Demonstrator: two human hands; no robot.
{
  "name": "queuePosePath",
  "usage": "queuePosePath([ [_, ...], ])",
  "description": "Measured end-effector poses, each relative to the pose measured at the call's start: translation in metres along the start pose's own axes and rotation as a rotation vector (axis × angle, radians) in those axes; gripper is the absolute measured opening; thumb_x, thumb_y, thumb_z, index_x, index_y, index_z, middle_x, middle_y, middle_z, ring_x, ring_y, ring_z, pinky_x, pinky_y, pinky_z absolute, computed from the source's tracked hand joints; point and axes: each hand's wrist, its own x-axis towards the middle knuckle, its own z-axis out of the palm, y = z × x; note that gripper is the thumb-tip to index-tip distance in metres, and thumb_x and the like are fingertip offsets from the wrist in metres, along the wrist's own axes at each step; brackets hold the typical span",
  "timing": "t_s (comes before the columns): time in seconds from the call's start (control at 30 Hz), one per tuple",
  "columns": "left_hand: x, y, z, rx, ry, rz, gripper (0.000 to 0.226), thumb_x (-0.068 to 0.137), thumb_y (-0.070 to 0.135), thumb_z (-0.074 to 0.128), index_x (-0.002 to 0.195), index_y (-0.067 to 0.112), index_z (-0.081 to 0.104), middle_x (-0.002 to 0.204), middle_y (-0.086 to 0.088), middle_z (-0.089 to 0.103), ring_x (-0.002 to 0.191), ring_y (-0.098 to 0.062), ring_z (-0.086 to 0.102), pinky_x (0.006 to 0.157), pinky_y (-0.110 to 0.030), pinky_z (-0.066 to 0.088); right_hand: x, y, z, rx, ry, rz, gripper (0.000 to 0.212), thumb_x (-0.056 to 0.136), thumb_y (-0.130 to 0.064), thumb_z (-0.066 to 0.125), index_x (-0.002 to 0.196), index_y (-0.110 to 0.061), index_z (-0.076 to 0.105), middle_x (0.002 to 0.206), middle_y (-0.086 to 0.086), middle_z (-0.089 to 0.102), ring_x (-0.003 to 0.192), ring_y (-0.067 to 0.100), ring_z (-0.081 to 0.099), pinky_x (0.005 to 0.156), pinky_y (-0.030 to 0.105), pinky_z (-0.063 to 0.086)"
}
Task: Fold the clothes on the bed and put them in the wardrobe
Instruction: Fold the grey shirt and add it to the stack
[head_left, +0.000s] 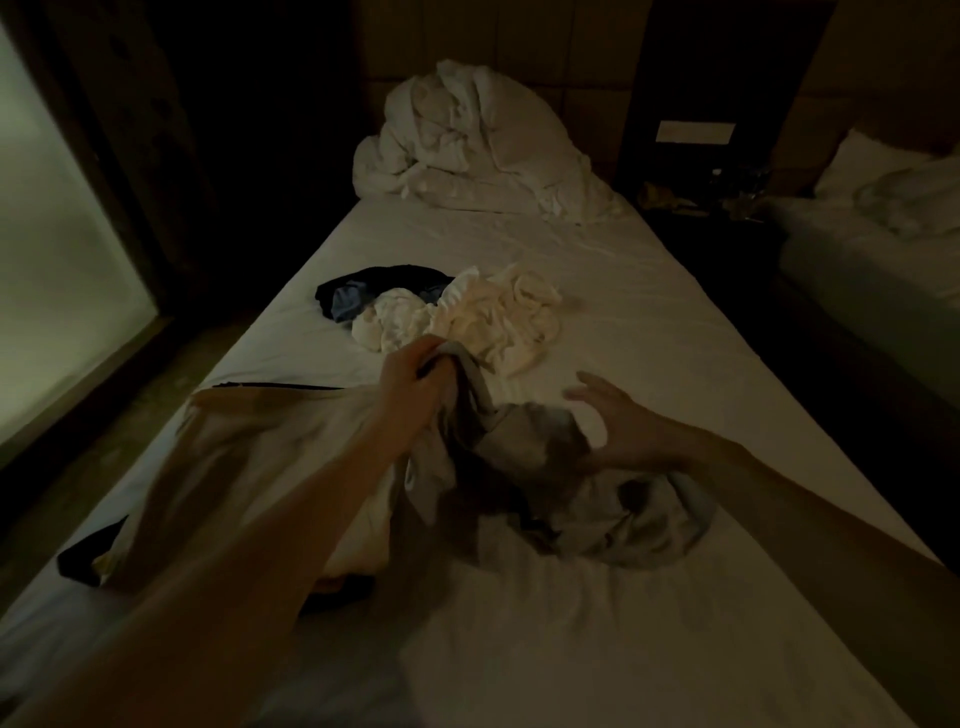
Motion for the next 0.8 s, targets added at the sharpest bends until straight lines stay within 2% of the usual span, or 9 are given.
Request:
queuePosePath([
  [0.1, 0.000, 0.011, -0.004, 0.025, -0.128, 0.060, 0.019, 0.088, 0.002, 0.052, 0.090, 0.016, 0.065, 0.079, 0.011, 0.062, 0.073, 0.011, 0.057, 0.068, -0.007, 0.042, 0.010, -0.029, 0.004, 0.452, 0.123, -0.115, 0.117, 0.061, -0.036, 0.089, 0.154, -0.028, 0.017, 0.144, -0.010, 0.040, 0.127, 0.007, 0.046, 0.098, 0.021, 0.044],
  [0.2, 0.003, 0.026, -0.014, 0.092, -0.159, 0.110, 0.024, 0.086, -0.004, 0.057, 0.090, 0.017, 0.068, 0.079, 0.015, 0.063, 0.075, 0.013, 0.059, 0.070, -0.004, 0.043, 0.021, -0.046, 0.010, 0.225, 0.091, -0.243, 0.071, 0.072, -0.033, 0.084, 0.135, -0.029, 0.051, 0.108, -0.010, 0.064, 0.094, 0.005, 0.063, 0.081, 0.021, 0.050],
  [0.27, 0.006, 0.031, -0.025, 0.138, -0.150, 0.148, 0.024, 0.084, -0.001, 0.061, 0.088, 0.022, 0.069, 0.077, 0.015, 0.064, 0.075, 0.014, 0.059, 0.068, -0.005, 0.044, 0.023, -0.052, 0.011, 0.097, 0.119, -0.301, 0.034, 0.082, -0.030, 0.076, 0.114, -0.023, 0.068, 0.105, -0.004, 0.069, 0.094, 0.010, 0.065, 0.082, 0.026, 0.049],
  [0.33, 0.009, 0.031, -0.039, 0.187, -0.143, 0.169, 0.022, 0.083, 0.003, 0.065, 0.086, 0.024, 0.069, 0.077, 0.013, 0.065, 0.075, 0.013, 0.059, 0.068, -0.006, 0.044, 0.022, -0.054, 0.006, 0.077, 0.166, -0.268, 0.022, 0.086, -0.019, 0.069, 0.108, -0.019, 0.070, 0.106, 0.000, 0.069, 0.098, 0.016, 0.064, 0.083, 0.029, 0.048],
  [0.47, 0.013, 0.024, -0.064, 0.308, -0.068, 0.152, 0.015, 0.082, 0.007, 0.069, 0.088, 0.021, 0.070, 0.082, 0.010, 0.064, 0.071, 0.012, 0.055, 0.069, -0.005, 0.040, 0.002, -0.042, -0.024, -0.020, 0.122, -0.146, 0.046, 0.082, -0.010, 0.066, 0.121, -0.033, 0.062, 0.119, -0.003, 0.063, 0.111, 0.018, 0.058, 0.088, 0.030, 0.045],
  [0.57, 0.016, 0.027, -0.071, 0.322, 0.025, 0.146, 0.013, 0.083, 0.002, 0.067, 0.090, 0.011, 0.072, 0.083, 0.005, 0.063, 0.069, 0.006, 0.052, 0.066, 0.001, 0.038, -0.021, -0.028, -0.041, -0.384, -0.165, 0.105, 0.075, 0.090, -0.033, 0.062, 0.150, -0.042, 0.020, 0.146, -0.002, 0.042, 0.131, 0.026, 0.042, 0.098, 0.037, 0.036],
  [0.63, 0.018, 0.032, -0.066, 0.323, 0.008, 0.187, 0.012, 0.082, 0.003, 0.069, 0.088, 0.013, 0.073, 0.081, 0.006, 0.062, 0.068, 0.010, 0.050, 0.066, 0.003, 0.038, -0.028, -0.025, -0.039, -0.464, -0.210, 0.201, 0.083, 0.087, -0.037, 0.065, 0.151, -0.042, 0.013, 0.149, 0.001, 0.033, 0.134, 0.028, 0.033, 0.099, 0.038, 0.036],
  [0.73, 0.020, 0.042, -0.051, 0.312, -0.053, 0.224, 0.017, 0.080, 0.006, 0.071, 0.085, 0.022, 0.069, 0.080, 0.010, 0.063, 0.070, 0.014, 0.053, 0.069, 0.003, 0.038, -0.019, -0.026, -0.027, -0.207, 0.123, 0.045, 0.041, 0.081, -0.039, 0.073, 0.114, -0.024, 0.053, 0.140, 0.007, 0.035, 0.130, 0.029, 0.031, 0.102, 0.041, 0.036],
  [0.8, 0.024, 0.049, -0.050, 0.297, -0.099, 0.222, 0.018, 0.079, 0.011, 0.074, 0.086, 0.026, 0.067, 0.082, 0.012, 0.063, 0.073, 0.015, 0.055, 0.070, 0.002, 0.038, -0.016, -0.029, -0.025, -0.037, 0.312, -0.081, 0.022, 0.082, -0.026, 0.072, 0.089, -0.018, 0.052, 0.115, 0.005, 0.055, 0.106, 0.021, 0.051, 0.087, 0.036, 0.042],
])
